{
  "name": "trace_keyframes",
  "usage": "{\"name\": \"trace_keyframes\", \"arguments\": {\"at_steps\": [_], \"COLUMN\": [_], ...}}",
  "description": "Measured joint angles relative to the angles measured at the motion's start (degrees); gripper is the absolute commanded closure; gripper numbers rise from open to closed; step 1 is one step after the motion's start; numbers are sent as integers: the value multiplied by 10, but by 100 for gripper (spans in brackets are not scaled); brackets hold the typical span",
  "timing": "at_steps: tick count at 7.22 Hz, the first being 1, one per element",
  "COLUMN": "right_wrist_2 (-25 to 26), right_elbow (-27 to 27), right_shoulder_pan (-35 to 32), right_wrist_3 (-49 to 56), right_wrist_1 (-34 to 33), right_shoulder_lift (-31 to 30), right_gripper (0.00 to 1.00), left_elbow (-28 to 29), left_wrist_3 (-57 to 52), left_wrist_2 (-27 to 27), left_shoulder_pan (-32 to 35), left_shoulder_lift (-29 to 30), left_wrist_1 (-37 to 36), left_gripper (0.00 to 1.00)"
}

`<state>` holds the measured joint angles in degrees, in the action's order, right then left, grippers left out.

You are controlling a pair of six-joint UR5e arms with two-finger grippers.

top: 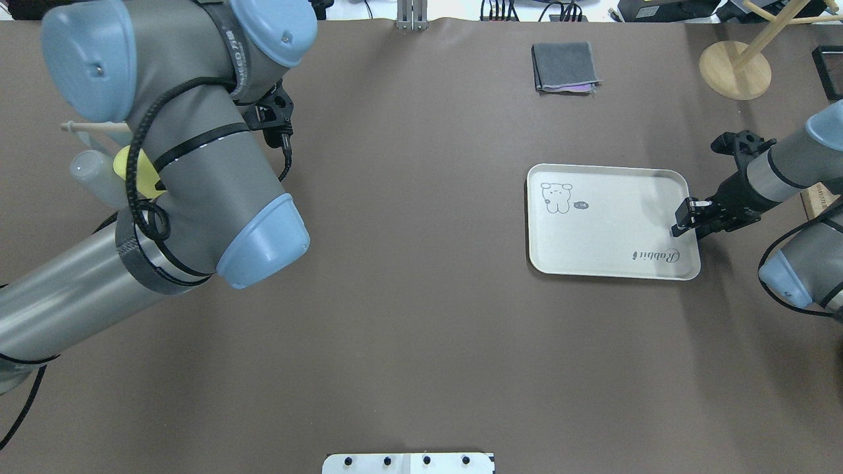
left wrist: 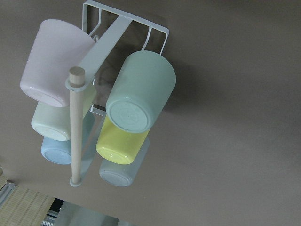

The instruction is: Pick up and place green cup on tray

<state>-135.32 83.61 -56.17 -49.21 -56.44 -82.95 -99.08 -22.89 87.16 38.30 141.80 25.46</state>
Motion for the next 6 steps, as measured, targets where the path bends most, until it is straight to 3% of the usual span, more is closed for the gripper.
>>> {"name": "trace_keyframes", "arguments": {"at_steps": [4, 6], "right_wrist_2": [0, -2], "right_elbow": [-4, -4], "right_shoulder_pan": [-7, -19], "right_wrist_3": [16, 17], "right_wrist_1": [1, 0], "right_shoulder_lift": [-4, 6], "right_gripper": [100, 100], "left_elbow": [33, 33], "left_wrist_3": [-79, -107], "left_wrist_2": [-153, -199], "left_shoulder_pan": [-61, -73], "left_shoulder_lift": [-13, -32], "left_wrist_1": [8, 22], "left_gripper": [2, 2]}}
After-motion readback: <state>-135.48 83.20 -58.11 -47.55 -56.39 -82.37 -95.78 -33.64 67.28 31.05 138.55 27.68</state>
